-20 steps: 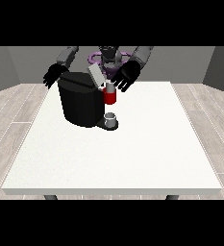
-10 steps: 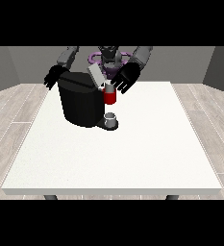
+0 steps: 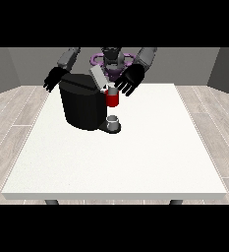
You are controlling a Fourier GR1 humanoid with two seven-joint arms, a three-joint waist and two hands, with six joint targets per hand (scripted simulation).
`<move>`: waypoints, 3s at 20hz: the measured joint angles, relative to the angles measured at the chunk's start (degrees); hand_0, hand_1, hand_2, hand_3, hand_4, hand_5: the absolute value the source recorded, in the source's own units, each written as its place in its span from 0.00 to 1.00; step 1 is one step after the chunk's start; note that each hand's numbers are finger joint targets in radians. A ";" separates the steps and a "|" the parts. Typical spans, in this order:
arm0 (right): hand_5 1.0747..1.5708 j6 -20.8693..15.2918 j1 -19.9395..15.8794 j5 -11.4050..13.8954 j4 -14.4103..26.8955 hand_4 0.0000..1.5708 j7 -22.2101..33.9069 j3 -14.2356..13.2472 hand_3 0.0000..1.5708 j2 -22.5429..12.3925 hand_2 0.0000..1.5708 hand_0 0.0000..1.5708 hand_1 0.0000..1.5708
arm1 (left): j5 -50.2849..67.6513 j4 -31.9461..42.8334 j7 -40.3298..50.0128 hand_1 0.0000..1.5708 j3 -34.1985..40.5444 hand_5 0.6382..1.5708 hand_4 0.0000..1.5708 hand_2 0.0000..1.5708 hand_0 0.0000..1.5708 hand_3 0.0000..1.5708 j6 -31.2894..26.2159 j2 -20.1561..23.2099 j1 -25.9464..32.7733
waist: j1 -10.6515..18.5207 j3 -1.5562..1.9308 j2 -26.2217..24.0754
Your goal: Insert the coffee pod into the coffee machine and close the lid
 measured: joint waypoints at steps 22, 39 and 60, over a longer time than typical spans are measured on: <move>1.00 -1.16 0.87 0.88 0.93 0.22 -1.13 0.68 0.00 0.89 0.00 0.00 0.00 | -4.56 0.30 -2.46 0.00 -2.89 1.00 0.00 0.00 0.00 0.00 -2.28 1.24 -0.02 | 0.66 -0.02 -0.71; 1.00 -1.13 7.67 -1.17 4.91 0.27 -2.50 -2.48 0.00 0.36 0.00 0.00 0.00 | 5.53 -2.28 -2.51 0.00 4.81 1.00 0.17 0.00 0.00 0.00 -3.45 -7.47 9.15 | 8.21 -0.12 -12.82; 1.00 6.49 9.78 -2.12 -5.02 0.00 4.98 -0.37 0.00 -6.34 0.00 0.00 0.00 | 25.18 -6.97 -5.73 0.00 15.07 1.00 0.09 0.00 0.00 0.00 -7.56 -19.74 33.28 | 18.59 -0.11 -29.11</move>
